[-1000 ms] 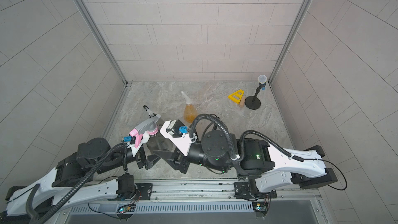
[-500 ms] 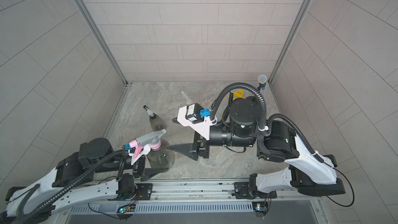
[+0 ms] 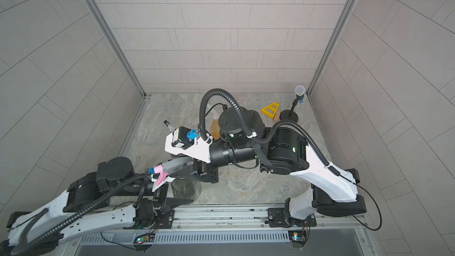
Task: Attach spray nozzles to spray bottles
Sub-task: Screw the spray nozzle on the spray bottle.
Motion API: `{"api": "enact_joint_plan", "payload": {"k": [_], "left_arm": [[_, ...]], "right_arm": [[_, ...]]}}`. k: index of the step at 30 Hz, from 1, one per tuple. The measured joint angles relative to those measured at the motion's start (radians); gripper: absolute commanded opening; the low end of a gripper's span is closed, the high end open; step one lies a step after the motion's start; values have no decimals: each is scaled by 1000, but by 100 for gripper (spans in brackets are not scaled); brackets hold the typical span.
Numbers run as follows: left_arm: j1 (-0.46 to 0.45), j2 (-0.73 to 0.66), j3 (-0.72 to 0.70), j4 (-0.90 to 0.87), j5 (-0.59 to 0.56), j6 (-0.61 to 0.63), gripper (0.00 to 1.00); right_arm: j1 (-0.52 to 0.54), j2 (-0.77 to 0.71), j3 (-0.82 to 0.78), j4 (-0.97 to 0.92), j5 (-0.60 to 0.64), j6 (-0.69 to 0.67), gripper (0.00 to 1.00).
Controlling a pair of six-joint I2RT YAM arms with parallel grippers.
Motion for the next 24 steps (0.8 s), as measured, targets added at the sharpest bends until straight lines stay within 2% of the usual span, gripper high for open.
{"api": "enact_joint_plan", "payload": {"k": [11,17,19,24], "left_arm": [[-3,-8,0,-2,14,3,0],[-2,-8,0,-1,9,3,1],[-3,-8,0,0,8,3,10],[-3,-7,0,1,5,3,41]], "right_arm": [[0,-1,6,-13,-41,-4,15],[0,-2,4,-12,-46,-2,0],[0,-3,3,-11,-46,-1,0],[0,-4,3,-12,-46,-1,0]]}}
